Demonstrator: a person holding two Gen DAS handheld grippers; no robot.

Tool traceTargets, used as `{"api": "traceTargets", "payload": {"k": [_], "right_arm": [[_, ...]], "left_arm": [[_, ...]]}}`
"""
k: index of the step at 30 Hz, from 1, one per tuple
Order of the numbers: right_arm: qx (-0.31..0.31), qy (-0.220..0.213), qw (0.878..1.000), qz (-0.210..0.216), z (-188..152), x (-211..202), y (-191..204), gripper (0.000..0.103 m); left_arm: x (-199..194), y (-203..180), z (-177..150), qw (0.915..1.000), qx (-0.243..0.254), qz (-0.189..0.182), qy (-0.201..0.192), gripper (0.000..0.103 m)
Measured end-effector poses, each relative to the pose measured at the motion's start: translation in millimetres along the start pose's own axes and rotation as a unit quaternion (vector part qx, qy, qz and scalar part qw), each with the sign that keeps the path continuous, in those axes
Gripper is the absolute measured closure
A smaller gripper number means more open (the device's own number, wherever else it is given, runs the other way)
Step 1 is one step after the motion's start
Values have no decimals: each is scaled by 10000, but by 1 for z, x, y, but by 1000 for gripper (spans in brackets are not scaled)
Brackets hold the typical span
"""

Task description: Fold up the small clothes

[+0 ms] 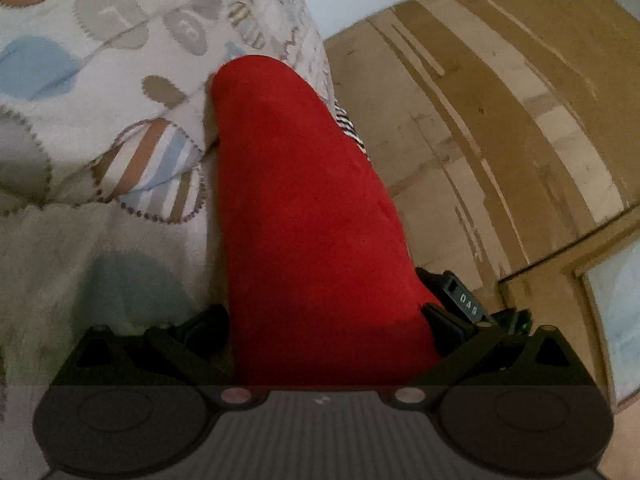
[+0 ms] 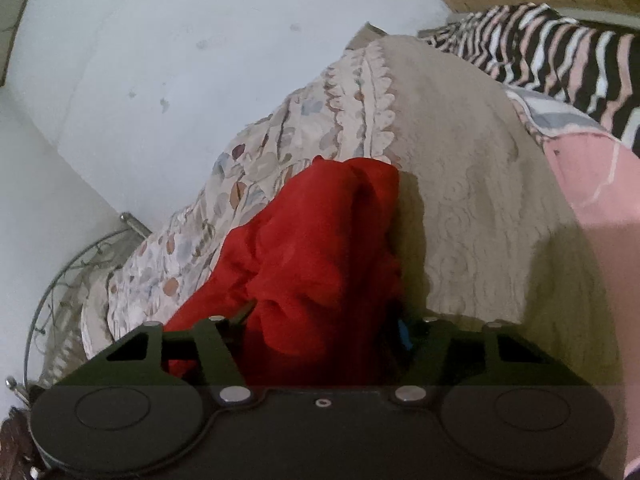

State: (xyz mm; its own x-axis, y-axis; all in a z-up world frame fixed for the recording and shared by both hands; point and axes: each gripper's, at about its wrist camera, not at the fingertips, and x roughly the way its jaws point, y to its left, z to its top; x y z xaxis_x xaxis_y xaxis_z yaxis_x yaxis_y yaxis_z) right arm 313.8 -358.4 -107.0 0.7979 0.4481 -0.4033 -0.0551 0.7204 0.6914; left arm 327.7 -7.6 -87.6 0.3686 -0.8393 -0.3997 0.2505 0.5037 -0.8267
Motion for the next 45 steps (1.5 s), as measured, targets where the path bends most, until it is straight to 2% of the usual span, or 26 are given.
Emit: {"api": "traceTargets", "payload": {"k": [3, 6, 8, 12, 14, 18, 22, 26, 31, 33, 35, 36, 39, 45], "right_arm": [[-112, 32, 9999, -125, 2, -5, 15, 56], [-319, 113, 9992, -222, 7, -11, 33, 60], [-556, 105, 9980, -294, 8, -17, 50, 61], [-1014, -58, 9946, -220, 11, -34, 85, 62], [-1198, -149, 9925, -165, 15, -37, 100, 62], [-1301, -353, 9907, 159, 27, -29, 124, 62], [-1414, -386, 9878, 532, 40, 8, 155, 62], [-1238, -102, 9881, 912, 46, 68, 174, 62], [-983, 641, 9885, 951, 24, 157, 173, 61], [-971, 850, 9885, 788, 10, 182, 166, 59], [-980, 830, 9893, 699, 3, 192, 158, 54], [-991, 817, 9888, 757, 2, 191, 154, 51], [-1182, 850, 9865, 755, 4, 186, 144, 47], [-1344, 724, 9870, 506, -5, 184, 142, 37]], "left_arm": [[0, -11, 2, 9997, 225, 32, 67, 11], [-3, -23, 6, 9990, 404, 149, 113, 17], [-7, -37, 9, 9971, 694, 276, 123, 21], [-18, -71, 11, 9874, 1514, 453, 61, 24], [-27, -86, 15, 9784, 1969, 625, -66, 25], [-51, -100, 36, 9675, 2361, 845, -332, 25], [-83, -94, 63, 9629, 2372, 1132, -615, 25], [-109, -64, 84, 9569, 2266, 1637, -783, 25], [-118, 4, 97, 9579, 1692, 2250, -559, 25], [-123, 36, 94, 9672, 1235, 2112, -684, 23], [-135, 52, 89, 9727, 1056, 1871, -878, 21], [-136, 53, 85, 9721, 1076, 1878, -908, 20], [-131, 42, 81, 9615, 1469, 2132, -919, 17], [-123, 31, 71, 9463, 1647, 2539, -1138, 10]]}}
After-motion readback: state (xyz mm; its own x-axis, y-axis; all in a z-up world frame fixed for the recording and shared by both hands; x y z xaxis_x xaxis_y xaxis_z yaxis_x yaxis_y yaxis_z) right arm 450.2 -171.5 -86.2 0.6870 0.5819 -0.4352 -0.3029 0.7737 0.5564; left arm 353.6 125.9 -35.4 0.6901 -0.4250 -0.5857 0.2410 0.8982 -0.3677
